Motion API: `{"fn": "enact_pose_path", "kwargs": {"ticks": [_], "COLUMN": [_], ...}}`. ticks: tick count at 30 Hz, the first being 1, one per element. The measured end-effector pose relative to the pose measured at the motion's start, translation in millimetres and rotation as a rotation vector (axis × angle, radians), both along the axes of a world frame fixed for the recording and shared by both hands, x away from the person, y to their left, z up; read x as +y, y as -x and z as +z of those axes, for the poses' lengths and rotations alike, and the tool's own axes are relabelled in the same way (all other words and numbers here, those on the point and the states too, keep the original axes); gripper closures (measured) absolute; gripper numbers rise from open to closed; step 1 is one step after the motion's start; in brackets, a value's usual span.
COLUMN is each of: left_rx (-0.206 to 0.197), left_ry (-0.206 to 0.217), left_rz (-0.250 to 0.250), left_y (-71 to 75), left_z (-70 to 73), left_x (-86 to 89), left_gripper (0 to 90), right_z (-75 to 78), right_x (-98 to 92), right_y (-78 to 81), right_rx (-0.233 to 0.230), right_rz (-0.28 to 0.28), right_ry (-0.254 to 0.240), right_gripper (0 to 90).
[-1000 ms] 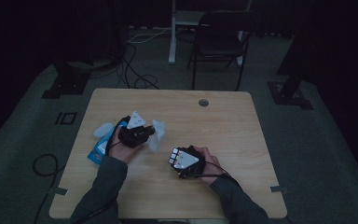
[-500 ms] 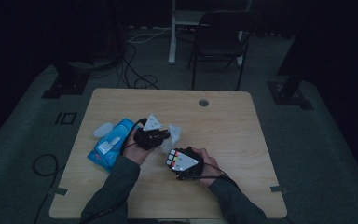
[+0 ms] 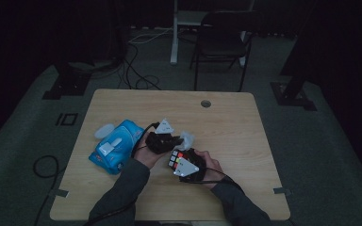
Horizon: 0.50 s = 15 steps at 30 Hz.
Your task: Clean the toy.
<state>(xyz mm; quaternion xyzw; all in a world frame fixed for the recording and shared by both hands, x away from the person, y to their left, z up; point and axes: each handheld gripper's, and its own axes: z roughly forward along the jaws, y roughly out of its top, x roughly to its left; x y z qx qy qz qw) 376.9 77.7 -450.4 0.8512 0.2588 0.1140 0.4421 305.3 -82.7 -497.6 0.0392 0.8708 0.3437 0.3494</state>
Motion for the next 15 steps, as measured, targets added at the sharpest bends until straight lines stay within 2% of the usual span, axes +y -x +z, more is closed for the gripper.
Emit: {"fn": "enact_pose_path", "kwargs": {"ticks": [8, 15], "left_rx": [0.030, 0.047], "left_ry": [-0.034, -0.019], "left_rz": [-0.011, -0.024], "left_y": [-3.7, -3.4], "left_z": [-9.3, -9.3], "left_x": [-2.3, -3.2], "left_gripper": [85.2, 85.3], "right_z": [2.4, -0.1], "right_x": [-0.4, 1.4], "right_y": [1.3, 1.4], "right_rx": [-0.022, -0.021], "right_rz": [0.000, 0.003], "right_ry": [0.007, 0.014], "right_gripper": [33.6, 33.6]}}
